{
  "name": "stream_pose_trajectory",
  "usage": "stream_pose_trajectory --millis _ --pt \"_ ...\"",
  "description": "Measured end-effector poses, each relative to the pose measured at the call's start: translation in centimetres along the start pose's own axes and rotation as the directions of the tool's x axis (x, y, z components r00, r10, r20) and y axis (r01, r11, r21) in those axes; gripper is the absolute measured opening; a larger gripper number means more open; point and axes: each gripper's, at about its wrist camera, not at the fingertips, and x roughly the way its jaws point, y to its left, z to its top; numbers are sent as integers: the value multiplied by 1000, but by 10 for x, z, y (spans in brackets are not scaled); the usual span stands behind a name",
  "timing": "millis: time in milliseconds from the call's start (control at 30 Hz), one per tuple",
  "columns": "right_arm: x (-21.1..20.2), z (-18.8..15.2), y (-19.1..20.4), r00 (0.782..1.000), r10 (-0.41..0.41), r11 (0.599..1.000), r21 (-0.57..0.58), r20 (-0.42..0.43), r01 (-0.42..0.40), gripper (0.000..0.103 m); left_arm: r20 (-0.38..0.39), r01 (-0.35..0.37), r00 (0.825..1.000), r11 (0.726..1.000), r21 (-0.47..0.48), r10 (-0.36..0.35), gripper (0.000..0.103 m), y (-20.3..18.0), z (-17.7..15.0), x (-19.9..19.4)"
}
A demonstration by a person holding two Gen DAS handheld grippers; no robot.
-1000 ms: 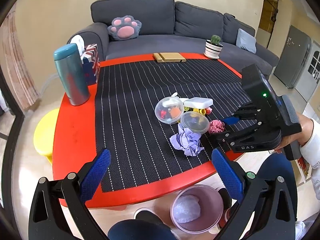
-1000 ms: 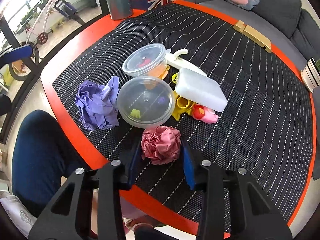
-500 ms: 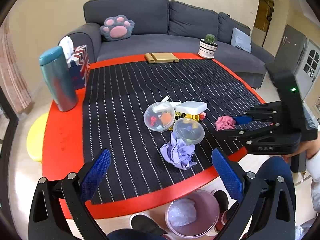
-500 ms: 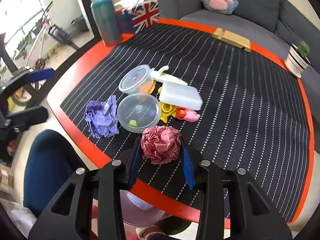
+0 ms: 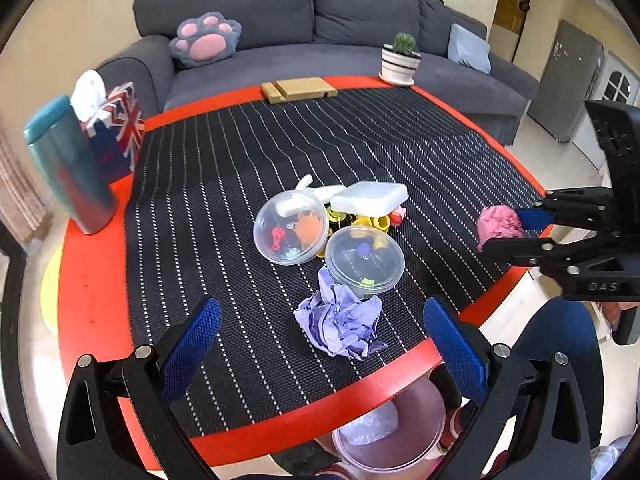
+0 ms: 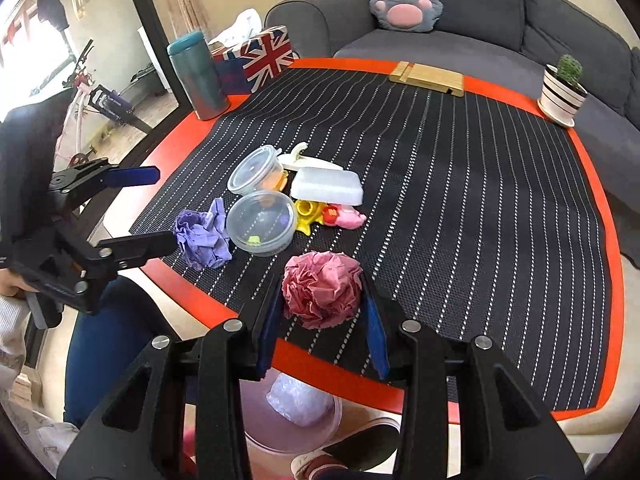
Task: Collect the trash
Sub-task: 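Grasp the crumpled purple paper with the left gripper while the right gripper holds the pink paper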
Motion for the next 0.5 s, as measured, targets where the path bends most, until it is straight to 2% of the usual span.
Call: stream_pose_trajectory --millis 333,400,433,500 --pt "-5 -7 -10 1000 -3 1000 23 6 3 38 -121 37 992 999 -5 -37 96 0 -1 36" --pt "-5 -7 -11 1000 -3 1000 26 5 3 38 -136 42 990 999 -5 -42 85 0 -2 40" --pt "-5 -8 -11 1000 -2 1000 27 5 2 38 -144 46 989 999 -7 -46 75 0 -3 42" --pt "-5 -8 -12 1000 -1 1000 29 5 0 38 -156 47 986 999 -13 -48 69 0 -5 46"
